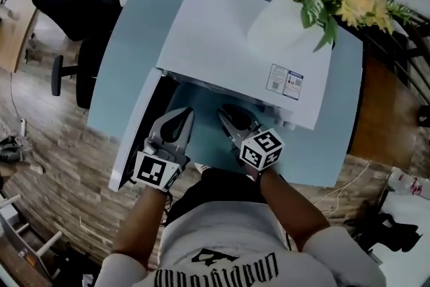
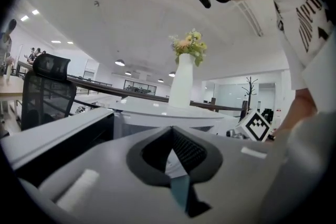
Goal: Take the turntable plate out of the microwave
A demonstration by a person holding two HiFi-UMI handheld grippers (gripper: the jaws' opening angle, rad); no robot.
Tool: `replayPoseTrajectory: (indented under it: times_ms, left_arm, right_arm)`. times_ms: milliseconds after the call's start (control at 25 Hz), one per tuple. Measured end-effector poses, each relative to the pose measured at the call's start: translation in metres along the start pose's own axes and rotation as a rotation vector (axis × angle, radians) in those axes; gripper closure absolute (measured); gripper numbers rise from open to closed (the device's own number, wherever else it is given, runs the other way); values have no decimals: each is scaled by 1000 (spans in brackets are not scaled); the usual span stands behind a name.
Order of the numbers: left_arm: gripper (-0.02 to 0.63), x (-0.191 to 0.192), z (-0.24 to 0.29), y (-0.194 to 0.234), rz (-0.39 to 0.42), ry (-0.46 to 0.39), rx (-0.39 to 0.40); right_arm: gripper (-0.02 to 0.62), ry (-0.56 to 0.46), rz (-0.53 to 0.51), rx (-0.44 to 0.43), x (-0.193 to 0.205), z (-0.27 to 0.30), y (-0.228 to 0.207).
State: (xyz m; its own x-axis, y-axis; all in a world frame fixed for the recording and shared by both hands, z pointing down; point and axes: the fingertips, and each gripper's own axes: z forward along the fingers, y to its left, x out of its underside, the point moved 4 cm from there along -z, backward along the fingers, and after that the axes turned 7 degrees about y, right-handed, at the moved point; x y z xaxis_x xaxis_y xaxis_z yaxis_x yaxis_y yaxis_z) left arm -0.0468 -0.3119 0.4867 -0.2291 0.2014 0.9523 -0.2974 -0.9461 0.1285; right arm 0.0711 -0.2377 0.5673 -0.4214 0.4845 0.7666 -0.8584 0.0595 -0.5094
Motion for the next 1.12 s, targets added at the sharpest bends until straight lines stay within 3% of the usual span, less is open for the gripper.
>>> replayPoseTrajectory:
  times_ms: [200,720,1120]
  left_arm:
    - [557,16,16,0,-26,16,33]
    - [557,54,34,19,-42,37,19]
    - [557,63,43,18,-54,40,39]
  right_arm:
    - [506,-3,175,8,18,19,-26]
    - [489,-76,556,17,55,56,-76]
    - [489,-168,792,-55,57,73,-80]
